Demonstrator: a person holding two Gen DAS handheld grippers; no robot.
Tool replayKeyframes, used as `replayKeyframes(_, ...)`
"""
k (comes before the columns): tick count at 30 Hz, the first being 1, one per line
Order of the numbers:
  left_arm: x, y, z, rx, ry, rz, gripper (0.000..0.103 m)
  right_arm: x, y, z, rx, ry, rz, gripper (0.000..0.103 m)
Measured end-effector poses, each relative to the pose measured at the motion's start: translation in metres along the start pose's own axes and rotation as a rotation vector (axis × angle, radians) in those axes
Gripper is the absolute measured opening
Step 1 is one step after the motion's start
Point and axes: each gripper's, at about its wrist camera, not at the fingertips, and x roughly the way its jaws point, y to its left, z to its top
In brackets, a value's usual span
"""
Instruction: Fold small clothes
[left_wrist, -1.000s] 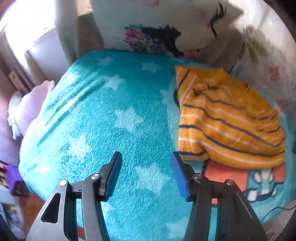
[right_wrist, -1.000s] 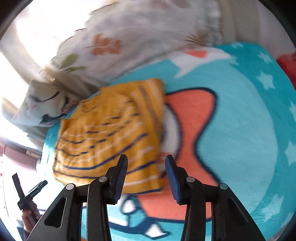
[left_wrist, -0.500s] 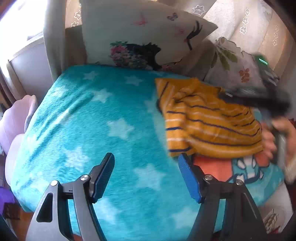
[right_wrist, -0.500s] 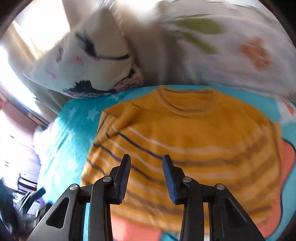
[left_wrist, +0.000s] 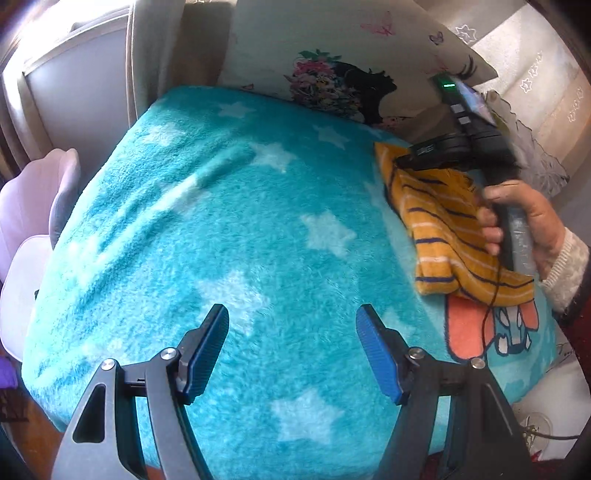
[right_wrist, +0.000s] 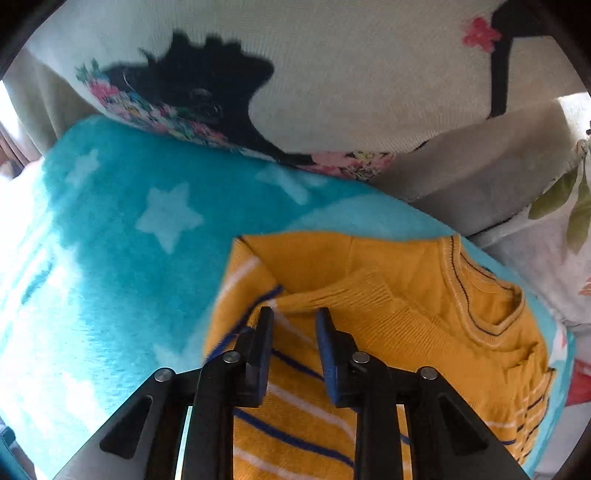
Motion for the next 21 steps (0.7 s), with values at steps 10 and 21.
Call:
replayKeyframes(10,0.021,0.004,0.014,-0.009,0.041,-0.078,0.070,-0.033,0.016,-0.046,0.045,0.043,0.057,0.069)
replayKeyframes(21,0.027,-0.004,0.012,-0.007,0.069,-0.102,0.070,-0.006,0.060,-0.077,-0.069,0.013,-0.270,0.075)
